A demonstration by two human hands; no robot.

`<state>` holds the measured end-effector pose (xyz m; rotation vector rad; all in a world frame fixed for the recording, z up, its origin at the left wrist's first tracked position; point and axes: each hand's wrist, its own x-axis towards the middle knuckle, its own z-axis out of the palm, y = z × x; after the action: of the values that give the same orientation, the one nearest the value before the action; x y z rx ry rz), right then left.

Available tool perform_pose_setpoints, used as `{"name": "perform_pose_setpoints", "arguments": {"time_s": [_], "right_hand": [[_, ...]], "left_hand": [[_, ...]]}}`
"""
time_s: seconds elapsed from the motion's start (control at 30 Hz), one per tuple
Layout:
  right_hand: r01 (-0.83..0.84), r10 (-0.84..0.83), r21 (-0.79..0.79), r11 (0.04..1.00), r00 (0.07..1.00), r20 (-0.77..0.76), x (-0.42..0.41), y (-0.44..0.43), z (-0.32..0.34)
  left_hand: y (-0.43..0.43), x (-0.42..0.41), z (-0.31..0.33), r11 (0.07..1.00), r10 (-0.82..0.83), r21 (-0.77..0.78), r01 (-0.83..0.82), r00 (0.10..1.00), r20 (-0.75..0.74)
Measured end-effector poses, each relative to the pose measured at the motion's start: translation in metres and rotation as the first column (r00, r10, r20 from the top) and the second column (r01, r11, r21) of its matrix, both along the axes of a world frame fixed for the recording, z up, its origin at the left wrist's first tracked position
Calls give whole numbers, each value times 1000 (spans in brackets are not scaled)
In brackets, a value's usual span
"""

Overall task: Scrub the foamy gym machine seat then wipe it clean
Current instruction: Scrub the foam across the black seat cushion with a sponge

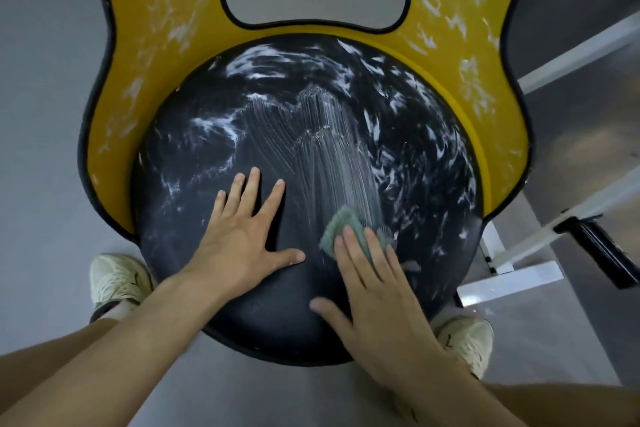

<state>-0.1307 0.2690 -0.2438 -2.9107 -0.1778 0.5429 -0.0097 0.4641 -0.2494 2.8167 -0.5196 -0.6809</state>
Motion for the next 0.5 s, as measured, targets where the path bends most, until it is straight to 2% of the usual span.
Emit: {"name": "perform_pose_setpoints", "arguments": {"time_s": [0.13, 0.27, 0.4, 0.5], "right_hand": [[-25, 25, 2, 1000, 999, -46, -7, -3, 0], [-33, 33, -20, 999, 999, 7, 66, -11, -3], [9, -10, -20, 1000, 999, -34, 136, -10, -2], [-23, 23, -10, 1000, 1000, 7, 113, -12, -5]], "left_hand": [[1, -7, -2, 1000, -21, -1, 21, 1000, 5], [1, -14, -1, 999, -35, -11, 35, 999, 3], [-2, -10, 1, 999, -47, -15, 47, 999, 2], [-11, -3, 2, 998, -61, -2, 61, 998, -15]]}}
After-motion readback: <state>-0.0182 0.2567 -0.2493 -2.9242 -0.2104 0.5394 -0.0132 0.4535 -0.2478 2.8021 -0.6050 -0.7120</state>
